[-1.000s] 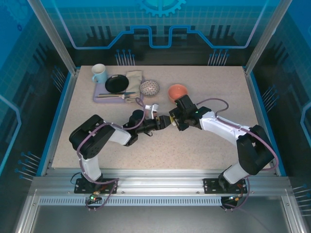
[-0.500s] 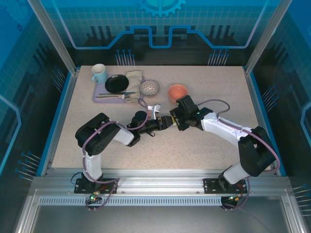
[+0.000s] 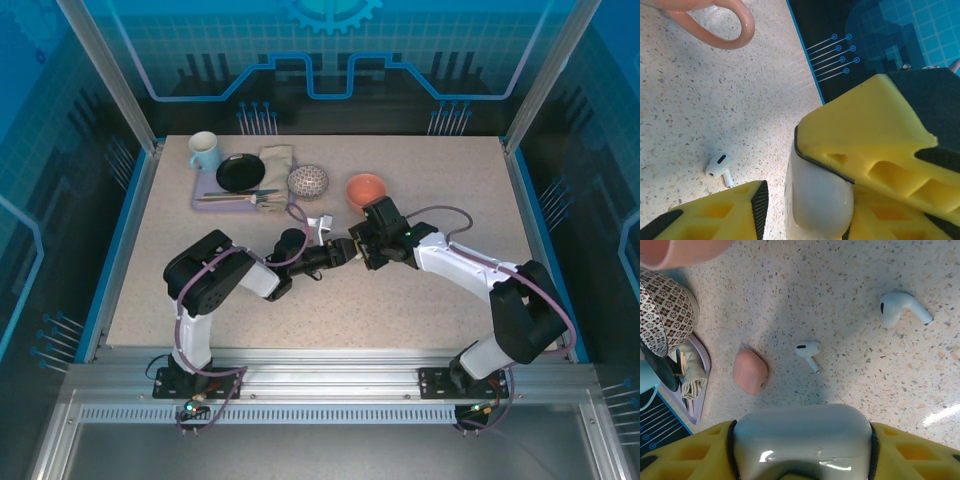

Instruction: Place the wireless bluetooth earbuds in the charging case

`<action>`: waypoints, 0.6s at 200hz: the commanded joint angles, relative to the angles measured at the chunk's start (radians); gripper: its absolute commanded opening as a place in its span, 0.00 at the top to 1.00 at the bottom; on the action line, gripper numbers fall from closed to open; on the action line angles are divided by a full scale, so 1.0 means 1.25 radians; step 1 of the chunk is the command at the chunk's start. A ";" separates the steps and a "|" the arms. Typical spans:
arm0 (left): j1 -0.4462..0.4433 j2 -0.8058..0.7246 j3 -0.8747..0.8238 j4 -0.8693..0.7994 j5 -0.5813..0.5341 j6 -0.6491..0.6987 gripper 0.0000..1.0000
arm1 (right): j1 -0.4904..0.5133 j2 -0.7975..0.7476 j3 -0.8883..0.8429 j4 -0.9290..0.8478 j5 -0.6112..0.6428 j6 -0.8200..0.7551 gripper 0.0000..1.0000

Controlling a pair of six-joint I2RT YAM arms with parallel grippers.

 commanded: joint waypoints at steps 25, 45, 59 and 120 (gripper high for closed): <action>-0.004 0.024 0.040 0.034 -0.013 -0.017 0.62 | -0.011 -0.020 -0.008 0.002 -0.004 0.007 0.53; -0.004 0.027 0.047 0.036 -0.012 -0.025 0.72 | -0.010 -0.020 -0.005 0.002 -0.005 0.009 0.53; -0.004 0.025 0.049 0.037 -0.009 -0.029 0.74 | -0.011 -0.022 -0.003 0.001 -0.006 0.009 0.53; -0.004 0.000 0.051 -0.004 0.002 -0.030 0.92 | -0.040 -0.043 0.007 0.019 -0.006 -0.024 0.31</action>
